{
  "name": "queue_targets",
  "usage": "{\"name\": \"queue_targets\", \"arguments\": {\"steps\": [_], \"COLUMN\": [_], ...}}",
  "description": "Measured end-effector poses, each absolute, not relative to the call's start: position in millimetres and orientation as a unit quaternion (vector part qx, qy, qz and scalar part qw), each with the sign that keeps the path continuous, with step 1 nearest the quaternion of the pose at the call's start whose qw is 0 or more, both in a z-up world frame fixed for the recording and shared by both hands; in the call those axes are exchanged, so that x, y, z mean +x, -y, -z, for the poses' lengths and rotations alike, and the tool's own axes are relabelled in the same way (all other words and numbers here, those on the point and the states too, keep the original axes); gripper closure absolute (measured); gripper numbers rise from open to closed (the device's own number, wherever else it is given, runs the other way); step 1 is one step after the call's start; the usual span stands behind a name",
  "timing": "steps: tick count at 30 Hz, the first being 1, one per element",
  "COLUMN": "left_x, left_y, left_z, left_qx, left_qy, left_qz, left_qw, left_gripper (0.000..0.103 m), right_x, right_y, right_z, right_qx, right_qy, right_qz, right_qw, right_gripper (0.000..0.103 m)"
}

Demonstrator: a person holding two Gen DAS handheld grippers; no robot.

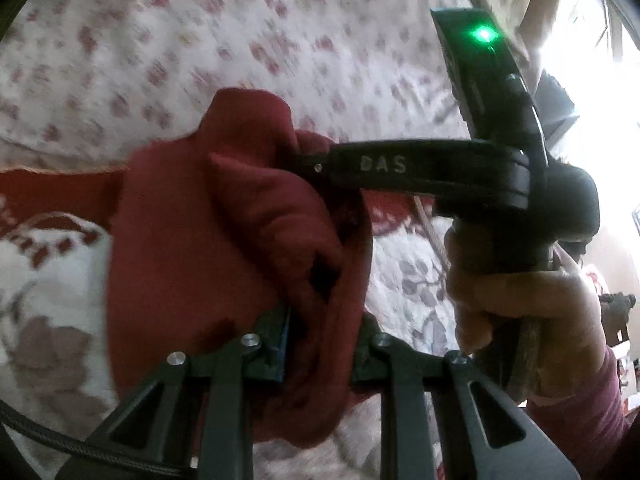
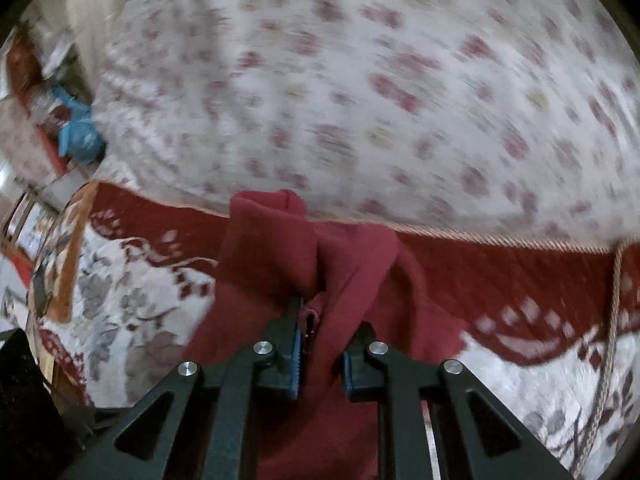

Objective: Fold small clothes

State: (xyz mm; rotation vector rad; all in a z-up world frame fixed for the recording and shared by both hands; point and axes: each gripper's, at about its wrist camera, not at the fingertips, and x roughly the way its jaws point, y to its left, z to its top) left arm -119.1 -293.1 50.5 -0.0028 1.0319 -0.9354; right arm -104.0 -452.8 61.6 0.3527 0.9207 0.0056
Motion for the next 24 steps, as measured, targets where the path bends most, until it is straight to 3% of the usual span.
{"name": "queue_targets", "arguments": {"steps": [4,6,7,8,9,10,13,17,18,21,22,23,24], "left_x": [-119,-122,-122,-123,-125,-129,-143,-135,-128,-115,-114,-113,-113], "left_y": [317,313,307,301,294,282,253,227,222,214,212,210,209], "left_z": [-24,-27,-32,-37,-42,-51,-68,-64,-55,-38,-32,-29,-26], "left_qx": [0.012,0.005,0.0,-0.005,-0.009,-0.008,0.034,0.067,0.057,0.045,0.047,0.051,0.053], "left_qy": [-0.493,-0.489,-0.493,-0.5,-0.499,-0.488,-0.447,-0.425,-0.441,-0.468,-0.469,-0.468,-0.465], "left_qz": [0.438,0.45,0.459,0.47,0.478,0.484,0.47,0.398,0.383,0.355,0.353,0.352,0.353], "left_qw": [0.752,0.747,0.739,0.728,0.722,0.726,0.761,0.81,0.81,0.808,0.808,0.809,0.81], "left_gripper": [0.082,0.072,0.057,0.043,0.039,0.037,0.037,0.036,0.036,0.036,0.036,0.036,0.036], "right_x": [-102,-105,-108,-113,-118,-127,-143,-141,-135,-110,-103,-103,-103], "right_y": [482,489,493,497,500,502,500,482,475,464,461,459,460], "right_z": [-14,-2,-2,-5,-9,-16,-40,-57,-55,-35,-28,-26,-25], "right_qx": [0.209,0.234,0.249,0.261,0.265,0.267,0.264,0.247,0.242,0.24,0.227,0.213,0.212], "right_qy": [-0.472,-0.467,-0.458,-0.449,-0.444,-0.434,-0.406,-0.395,-0.403,-0.436,-0.447,-0.45,-0.45], "right_qz": [0.03,0.032,0.029,0.03,0.036,0.048,0.043,0.023,0.023,0.027,0.042,0.049,0.046], "right_qw": [0.856,0.852,0.853,0.854,0.855,0.859,0.874,0.884,0.882,0.867,0.864,0.866,0.866], "right_gripper": [0.087,0.084,0.079,0.064,0.056,0.046,0.043,0.018,0.018,0.018,0.036,0.078,0.084]}}
